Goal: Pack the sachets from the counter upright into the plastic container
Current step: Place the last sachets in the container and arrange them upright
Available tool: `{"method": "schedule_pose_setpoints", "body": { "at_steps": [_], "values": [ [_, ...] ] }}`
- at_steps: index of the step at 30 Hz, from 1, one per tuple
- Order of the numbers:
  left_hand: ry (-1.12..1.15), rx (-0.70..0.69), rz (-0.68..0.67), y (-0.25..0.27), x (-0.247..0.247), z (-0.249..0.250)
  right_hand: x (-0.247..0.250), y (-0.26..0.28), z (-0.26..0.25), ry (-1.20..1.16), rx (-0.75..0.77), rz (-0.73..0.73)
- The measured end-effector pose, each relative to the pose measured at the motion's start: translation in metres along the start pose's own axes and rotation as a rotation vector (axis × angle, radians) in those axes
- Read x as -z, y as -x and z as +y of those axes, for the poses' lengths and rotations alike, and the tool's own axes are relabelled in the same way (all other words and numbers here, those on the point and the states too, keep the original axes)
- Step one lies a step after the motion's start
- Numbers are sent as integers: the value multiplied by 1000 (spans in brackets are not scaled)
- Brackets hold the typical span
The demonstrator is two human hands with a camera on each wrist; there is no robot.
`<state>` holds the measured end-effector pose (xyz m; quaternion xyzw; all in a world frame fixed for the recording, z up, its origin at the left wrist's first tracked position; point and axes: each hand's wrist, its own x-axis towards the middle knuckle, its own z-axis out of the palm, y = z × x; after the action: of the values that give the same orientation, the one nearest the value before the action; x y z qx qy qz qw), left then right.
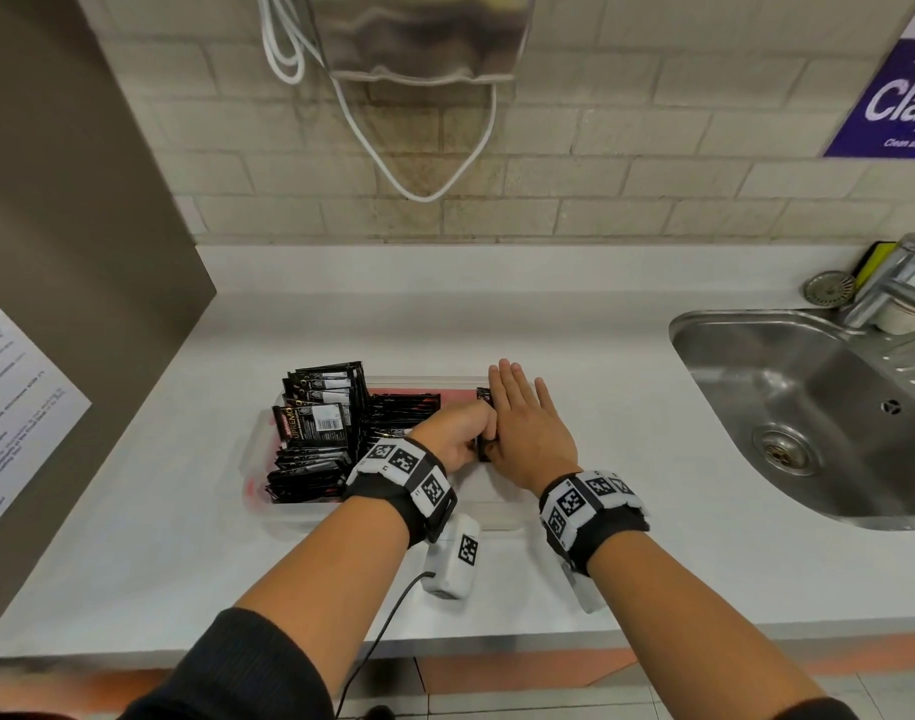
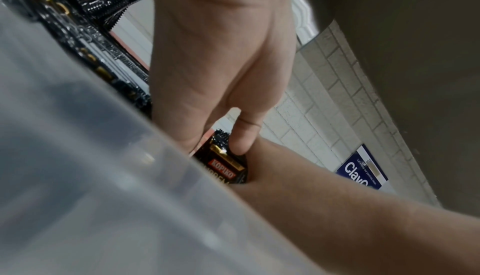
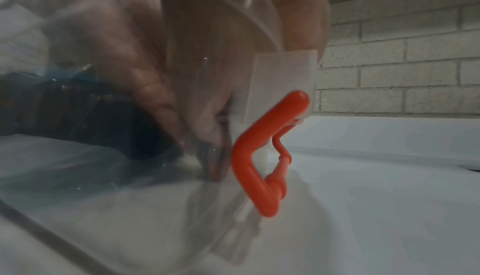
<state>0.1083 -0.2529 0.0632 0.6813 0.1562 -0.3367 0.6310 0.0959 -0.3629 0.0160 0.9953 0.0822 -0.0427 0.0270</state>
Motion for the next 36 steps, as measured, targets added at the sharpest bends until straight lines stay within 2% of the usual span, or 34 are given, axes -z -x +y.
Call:
{"method": "schedule_pose_setpoints", "body": {
  "at_steps": [10,13,16,18,21,23,25,27,30,33,36],
  "values": [
    [-19,-45,-32,15,20,19,-1,1,3,-103,28,39],
    [15,-133,-28,32,40,30,-3,1,5,-156,32,62],
    [23,-288,-92,56,70,38,-3,0,7,-237,45,95],
    [-147,-443,-99,72,95,43,-1,1,9,-311,53,127],
    [-567,-645,108,87,140,48,9,-2,7,-397,73,246],
    [-812,-658,250,88,169,46,23,-4,-3,-477,96,349],
    [-988,-606,304,84,191,41,41,-6,-22,-537,142,404],
    [-1091,-563,310,77,206,33,55,-9,-47,-577,209,375],
    [-1132,-567,296,67,215,19,63,-13,-83,-608,273,204],
    [-1135,-596,290,59,216,8,64,-19,-110,-640,249,86],
    [-1136,-629,290,53,215,4,63,-24,-126,-682,197,57]
  ]
}}
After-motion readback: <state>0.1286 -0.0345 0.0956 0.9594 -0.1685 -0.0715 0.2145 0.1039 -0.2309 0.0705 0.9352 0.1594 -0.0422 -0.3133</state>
